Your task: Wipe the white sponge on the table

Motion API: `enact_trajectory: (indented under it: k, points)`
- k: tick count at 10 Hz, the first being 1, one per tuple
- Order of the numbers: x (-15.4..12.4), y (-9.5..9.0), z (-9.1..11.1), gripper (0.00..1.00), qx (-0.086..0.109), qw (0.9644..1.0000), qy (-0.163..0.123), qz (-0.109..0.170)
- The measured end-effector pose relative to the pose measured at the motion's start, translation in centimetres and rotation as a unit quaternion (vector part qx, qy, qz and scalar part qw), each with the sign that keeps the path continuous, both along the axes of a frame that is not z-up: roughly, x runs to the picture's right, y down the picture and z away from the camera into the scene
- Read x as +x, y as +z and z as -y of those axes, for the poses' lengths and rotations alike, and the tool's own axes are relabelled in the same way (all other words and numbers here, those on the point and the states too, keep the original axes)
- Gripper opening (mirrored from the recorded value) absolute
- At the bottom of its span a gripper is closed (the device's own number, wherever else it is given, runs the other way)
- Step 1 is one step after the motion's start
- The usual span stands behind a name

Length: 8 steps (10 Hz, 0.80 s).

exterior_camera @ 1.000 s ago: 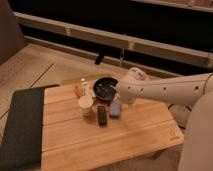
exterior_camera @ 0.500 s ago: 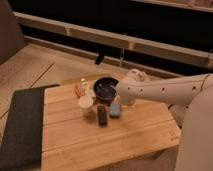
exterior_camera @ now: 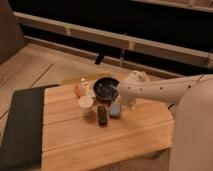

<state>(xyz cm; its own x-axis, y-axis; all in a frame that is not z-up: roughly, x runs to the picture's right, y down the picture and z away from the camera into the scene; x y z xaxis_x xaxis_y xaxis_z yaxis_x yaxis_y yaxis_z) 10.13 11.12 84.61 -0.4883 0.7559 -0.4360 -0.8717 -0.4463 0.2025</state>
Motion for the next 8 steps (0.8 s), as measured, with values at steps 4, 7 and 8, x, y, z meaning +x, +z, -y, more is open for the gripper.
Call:
enact_trajectory:
  k: [4,7,8]
  points:
    - [-1.3,2.2,-1.1,0.65,-0.023,0.9995,-0.008,0.021]
    - [-1.5,3.4,-2.2,0.65,-0.039,0.9989,-0.012,0.025]
    - [-1.4,3.8,-2.5,0.63,-0.045,0.9987,-0.012,0.023]
